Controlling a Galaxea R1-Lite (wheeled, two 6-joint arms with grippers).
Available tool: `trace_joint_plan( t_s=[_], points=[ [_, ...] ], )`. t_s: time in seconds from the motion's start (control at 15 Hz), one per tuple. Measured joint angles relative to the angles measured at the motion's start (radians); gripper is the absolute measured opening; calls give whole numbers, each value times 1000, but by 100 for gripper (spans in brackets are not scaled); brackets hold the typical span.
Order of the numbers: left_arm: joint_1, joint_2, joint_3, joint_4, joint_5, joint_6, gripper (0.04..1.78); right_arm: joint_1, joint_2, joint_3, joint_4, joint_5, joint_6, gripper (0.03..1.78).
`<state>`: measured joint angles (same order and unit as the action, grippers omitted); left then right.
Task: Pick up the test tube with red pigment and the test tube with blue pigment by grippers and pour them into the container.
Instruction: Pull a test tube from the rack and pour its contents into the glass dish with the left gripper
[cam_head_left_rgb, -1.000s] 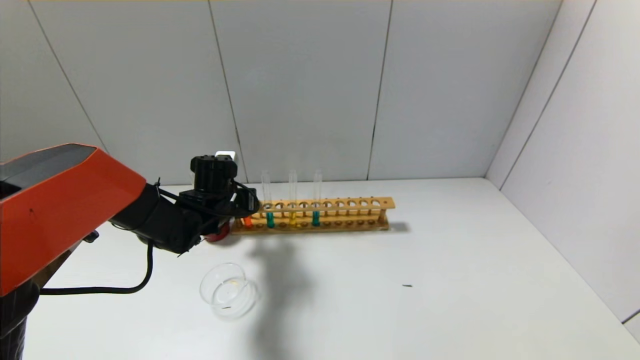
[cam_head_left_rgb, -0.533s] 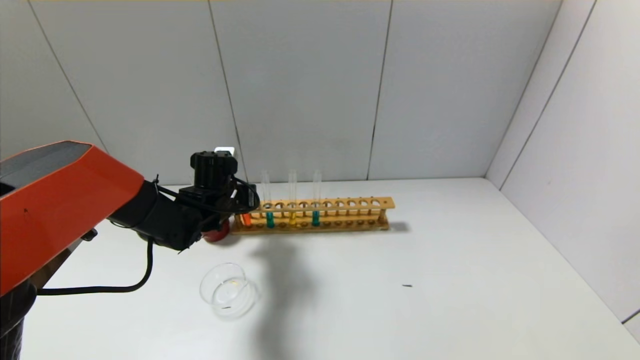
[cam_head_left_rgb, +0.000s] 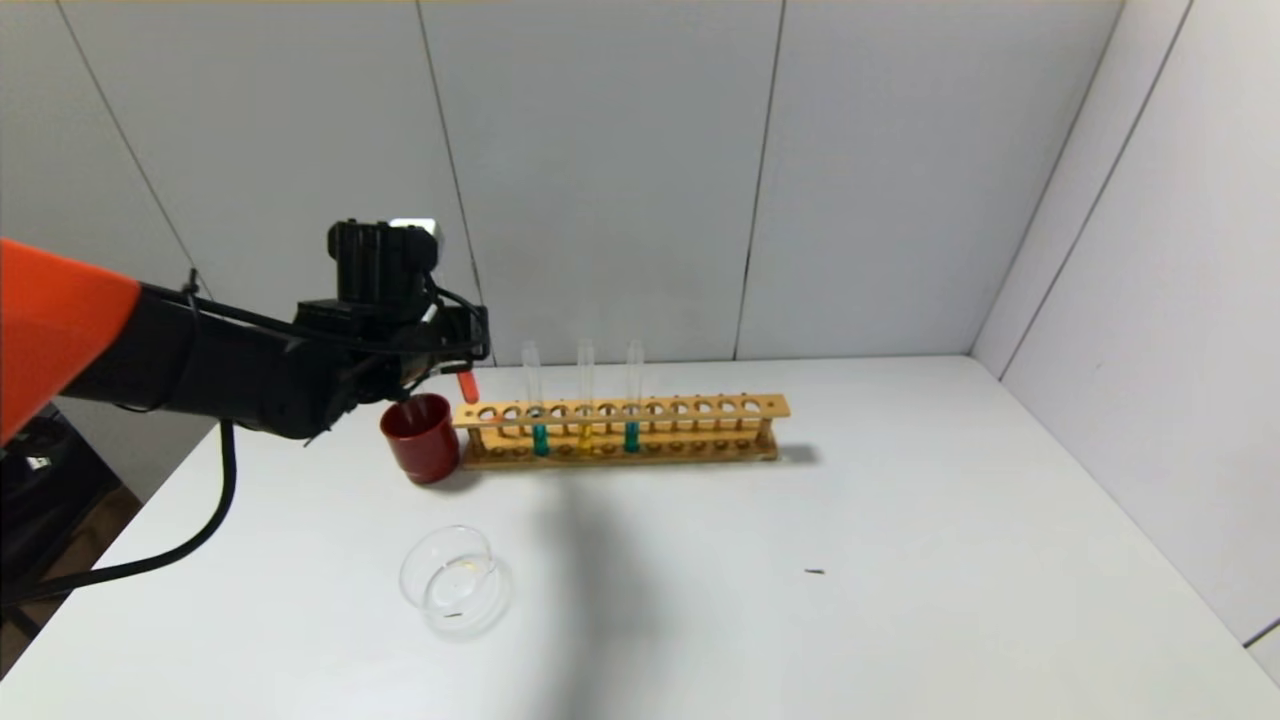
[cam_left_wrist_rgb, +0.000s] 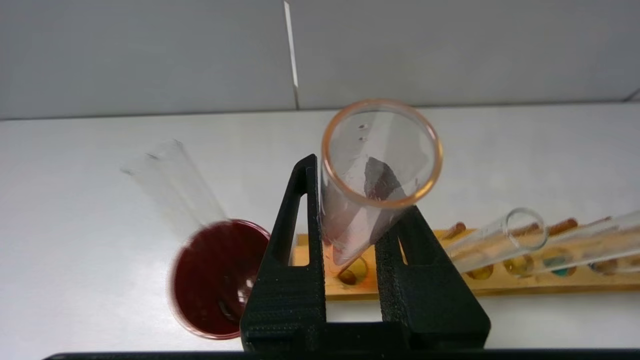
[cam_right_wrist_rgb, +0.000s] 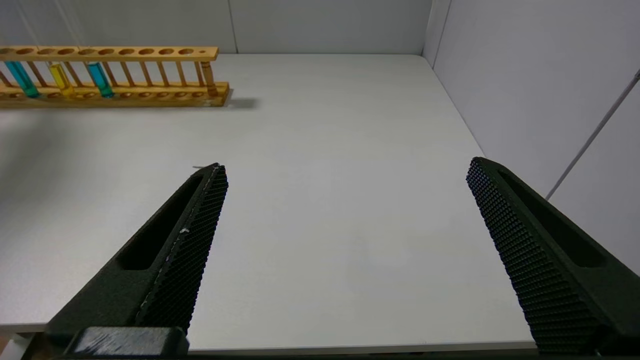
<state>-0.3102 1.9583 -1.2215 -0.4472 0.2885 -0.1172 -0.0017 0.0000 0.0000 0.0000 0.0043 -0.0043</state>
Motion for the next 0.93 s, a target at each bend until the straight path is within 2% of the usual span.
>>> trace_joint_plan(
  t_s=[0.2, 0.33, 0.67, 0.93],
  points=[
    [-1, -88, -47, 113, 0, 24, 33, 0, 0, 0, 0, 0, 0, 175],
    [2, -151, -16, 148, 0, 61, 33, 0, 0, 0, 0, 0, 0, 175],
    [5, -340, 256, 150, -21, 277, 33, 0, 0, 0, 0, 0, 0, 175],
    [6, -443, 452, 144, -130, 486, 33, 0, 0, 0, 0, 0, 0, 175]
  ],
)
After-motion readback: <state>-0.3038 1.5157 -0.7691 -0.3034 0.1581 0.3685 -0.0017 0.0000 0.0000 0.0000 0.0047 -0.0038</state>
